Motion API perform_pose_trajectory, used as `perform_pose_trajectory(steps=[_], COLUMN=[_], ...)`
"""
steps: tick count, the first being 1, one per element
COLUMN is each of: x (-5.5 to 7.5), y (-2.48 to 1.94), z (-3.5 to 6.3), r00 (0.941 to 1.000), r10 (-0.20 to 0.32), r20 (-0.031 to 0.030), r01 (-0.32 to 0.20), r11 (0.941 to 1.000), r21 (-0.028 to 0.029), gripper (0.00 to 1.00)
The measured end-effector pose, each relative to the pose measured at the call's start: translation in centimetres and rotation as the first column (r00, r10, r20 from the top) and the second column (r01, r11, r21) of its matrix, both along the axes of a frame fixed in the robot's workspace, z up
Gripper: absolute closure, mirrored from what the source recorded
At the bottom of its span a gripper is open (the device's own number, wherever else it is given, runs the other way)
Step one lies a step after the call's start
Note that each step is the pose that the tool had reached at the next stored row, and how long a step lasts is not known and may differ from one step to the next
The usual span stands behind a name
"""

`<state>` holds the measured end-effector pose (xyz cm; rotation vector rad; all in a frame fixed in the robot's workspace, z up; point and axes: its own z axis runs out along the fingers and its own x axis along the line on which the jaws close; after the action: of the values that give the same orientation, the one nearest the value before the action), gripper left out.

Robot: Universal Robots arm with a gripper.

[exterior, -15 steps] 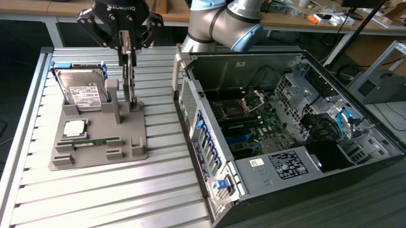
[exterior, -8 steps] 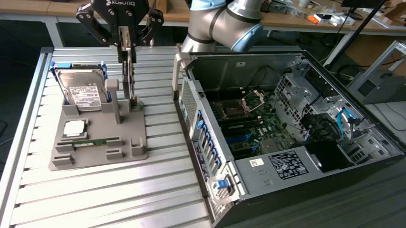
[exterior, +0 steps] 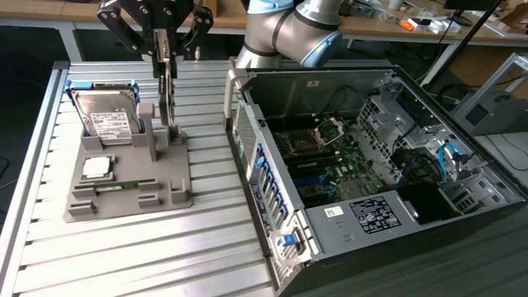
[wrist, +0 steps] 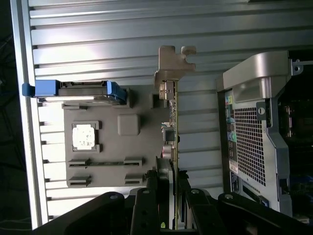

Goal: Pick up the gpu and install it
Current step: 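Pick up the gpu and move the gpu toward the slot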

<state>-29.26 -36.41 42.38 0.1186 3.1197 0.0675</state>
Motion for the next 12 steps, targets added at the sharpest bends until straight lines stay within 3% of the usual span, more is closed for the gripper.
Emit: perform_pose_trajectory(steps=[12], x=[0.0], y=[0.0], z=[0.94], r00=[1.0], r10=[0.0], r20=[-0.0001], r01=[0.0], r11=[1.0], r21=[0.0], gripper=[0.73])
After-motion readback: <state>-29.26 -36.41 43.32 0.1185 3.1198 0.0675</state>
